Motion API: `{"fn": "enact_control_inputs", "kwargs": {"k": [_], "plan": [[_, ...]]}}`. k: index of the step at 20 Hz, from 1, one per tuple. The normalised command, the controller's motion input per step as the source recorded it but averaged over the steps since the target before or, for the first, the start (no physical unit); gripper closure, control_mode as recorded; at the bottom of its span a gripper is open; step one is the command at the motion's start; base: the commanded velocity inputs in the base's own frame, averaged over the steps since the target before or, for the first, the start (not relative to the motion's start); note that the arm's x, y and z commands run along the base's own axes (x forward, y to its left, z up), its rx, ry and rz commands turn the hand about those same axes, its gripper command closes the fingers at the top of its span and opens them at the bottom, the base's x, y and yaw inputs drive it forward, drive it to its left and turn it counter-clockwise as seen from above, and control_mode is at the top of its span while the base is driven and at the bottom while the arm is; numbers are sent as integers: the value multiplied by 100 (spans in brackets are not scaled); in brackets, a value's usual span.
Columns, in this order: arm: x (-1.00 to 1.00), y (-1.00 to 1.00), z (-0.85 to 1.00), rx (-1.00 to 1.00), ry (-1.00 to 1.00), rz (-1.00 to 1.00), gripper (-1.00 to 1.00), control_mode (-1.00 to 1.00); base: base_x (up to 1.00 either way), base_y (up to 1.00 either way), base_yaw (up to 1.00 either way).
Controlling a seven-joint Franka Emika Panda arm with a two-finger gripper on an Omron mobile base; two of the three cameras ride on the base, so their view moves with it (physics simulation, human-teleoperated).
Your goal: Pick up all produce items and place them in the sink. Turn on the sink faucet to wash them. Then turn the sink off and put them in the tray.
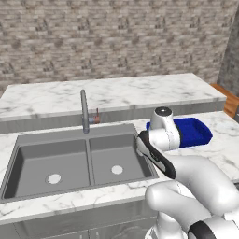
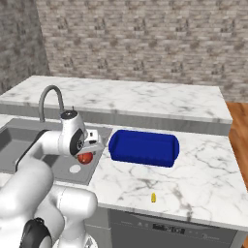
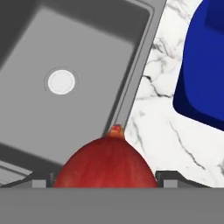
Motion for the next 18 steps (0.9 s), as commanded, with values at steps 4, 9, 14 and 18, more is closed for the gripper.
{"fn": "enact_control_inputs", "kwargs": {"k": [4, 9, 14, 18], "plan": [[6, 3, -1, 1, 0, 6, 100, -100, 0, 0, 0], [12, 31, 0, 0, 0, 0, 100, -100, 0, 0, 0], [16, 56, 0, 0, 0, 0, 100, -100, 0, 0, 0], [14, 55, -1, 1, 2, 0, 100, -100, 0, 0, 0]]}}
